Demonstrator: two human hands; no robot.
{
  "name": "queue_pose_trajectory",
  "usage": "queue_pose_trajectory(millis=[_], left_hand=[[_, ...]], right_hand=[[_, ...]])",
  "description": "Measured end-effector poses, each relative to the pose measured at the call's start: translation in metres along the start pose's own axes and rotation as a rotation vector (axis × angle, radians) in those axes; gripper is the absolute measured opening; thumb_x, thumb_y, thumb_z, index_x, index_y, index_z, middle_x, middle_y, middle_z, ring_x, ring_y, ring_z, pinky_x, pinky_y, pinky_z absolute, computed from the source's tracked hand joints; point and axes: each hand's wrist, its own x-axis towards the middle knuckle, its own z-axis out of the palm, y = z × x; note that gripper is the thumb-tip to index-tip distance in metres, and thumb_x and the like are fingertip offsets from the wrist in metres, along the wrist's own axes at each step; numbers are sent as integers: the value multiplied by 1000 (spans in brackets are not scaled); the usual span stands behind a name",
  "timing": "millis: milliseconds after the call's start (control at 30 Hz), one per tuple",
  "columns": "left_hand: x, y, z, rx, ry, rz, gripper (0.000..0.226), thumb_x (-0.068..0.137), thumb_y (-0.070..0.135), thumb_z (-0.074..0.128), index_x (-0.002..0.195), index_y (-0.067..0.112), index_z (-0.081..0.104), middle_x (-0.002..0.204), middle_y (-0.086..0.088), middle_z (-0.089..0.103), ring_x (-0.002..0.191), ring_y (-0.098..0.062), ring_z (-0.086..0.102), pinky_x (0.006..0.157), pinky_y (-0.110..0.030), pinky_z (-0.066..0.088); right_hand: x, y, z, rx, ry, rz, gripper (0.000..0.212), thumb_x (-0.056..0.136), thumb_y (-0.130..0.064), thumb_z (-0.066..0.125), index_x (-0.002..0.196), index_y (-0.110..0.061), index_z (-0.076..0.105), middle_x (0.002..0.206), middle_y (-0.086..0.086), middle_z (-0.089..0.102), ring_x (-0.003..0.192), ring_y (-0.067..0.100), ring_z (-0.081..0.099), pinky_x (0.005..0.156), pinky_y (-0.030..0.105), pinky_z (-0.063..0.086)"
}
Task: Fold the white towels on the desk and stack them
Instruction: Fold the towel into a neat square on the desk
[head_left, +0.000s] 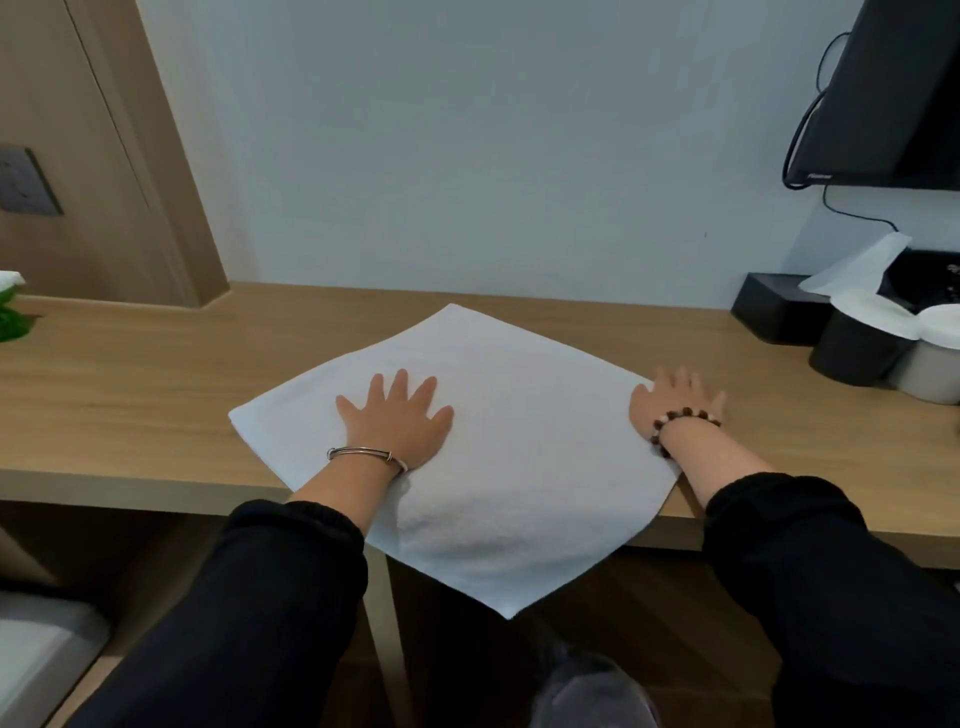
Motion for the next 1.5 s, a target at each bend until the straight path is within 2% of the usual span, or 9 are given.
queue_pose_trajectory(millis=[167,333,533,633,700,933,1100,1367,1500], left_hand=[[1,0,-1,2,-12,5,59,92,61,12,147,42,6,159,8,-3,146,-23,-5,108,-65,3],[3,-1,-1,6,-27,-3,59,92,62,11,148,42,3,159,8,-4,146,-23,-6,107,-65,2],[2,2,-2,-13,-17,-47,58,92,60,12,147,43,5,159,8,-4,146,-23,-6,107,-67,0],[3,5,-3,-24,-16,-74,57,92,58,12,147,43,6,159,8,-3,145,-24,-6,106,-67,-1],[3,6,-5,-39,-6,-103,56,93,56,13,147,43,7,159,8,-2,145,-24,-5,106,-67,0],[2,6,-10,-81,-3,-195,52,95,47,13,146,41,12,158,9,4,145,-25,-3,104,-69,0],[2,6,-15,-123,-16,-170,46,94,43,18,138,36,30,152,6,22,142,-26,11,102,-68,5],[-20,-18,-47,-107,43,-57,39,98,36,24,117,16,52,123,-12,51,111,-33,46,88,-39,40],[-35,0,-62,88,-35,39,44,99,33,27,111,6,60,117,-14,60,104,-30,56,80,-32,39]], right_hand=[[-27,-56,-6,-33,150,-428,61,100,-42,19,152,-21,-6,158,7,-15,146,26,-11,115,49,-4],[-47,-110,5,-9,-79,-794,56,100,-45,18,151,-31,2,160,-2,-8,146,21,-7,115,49,-3],[-31,-100,-8,-169,-122,-549,54,101,-39,11,152,-27,-1,160,-1,-9,146,22,-7,115,53,-4],[-54,-104,-24,-231,21,-484,49,98,-26,25,144,-10,29,151,12,28,139,27,26,111,47,20],[-82,-113,-28,-175,105,-548,36,94,-18,33,122,-10,54,126,10,53,116,28,49,87,36,37],[-146,-103,-25,-146,-45,-660,30,99,-28,36,118,-10,51,119,9,47,108,28,49,72,33,36],[-140,-101,-35,-317,-150,-738,20,90,-5,36,78,-9,52,73,2,48,68,20,48,64,31,42],[-95,-113,-43,-410,-172,-645,20,94,-4,39,90,-7,58,93,8,60,71,21,53,70,31,42],[-87,-109,-43,-321,-65,-471,50,96,-15,40,145,-10,30,147,14,33,130,34,38,98,44,41]])
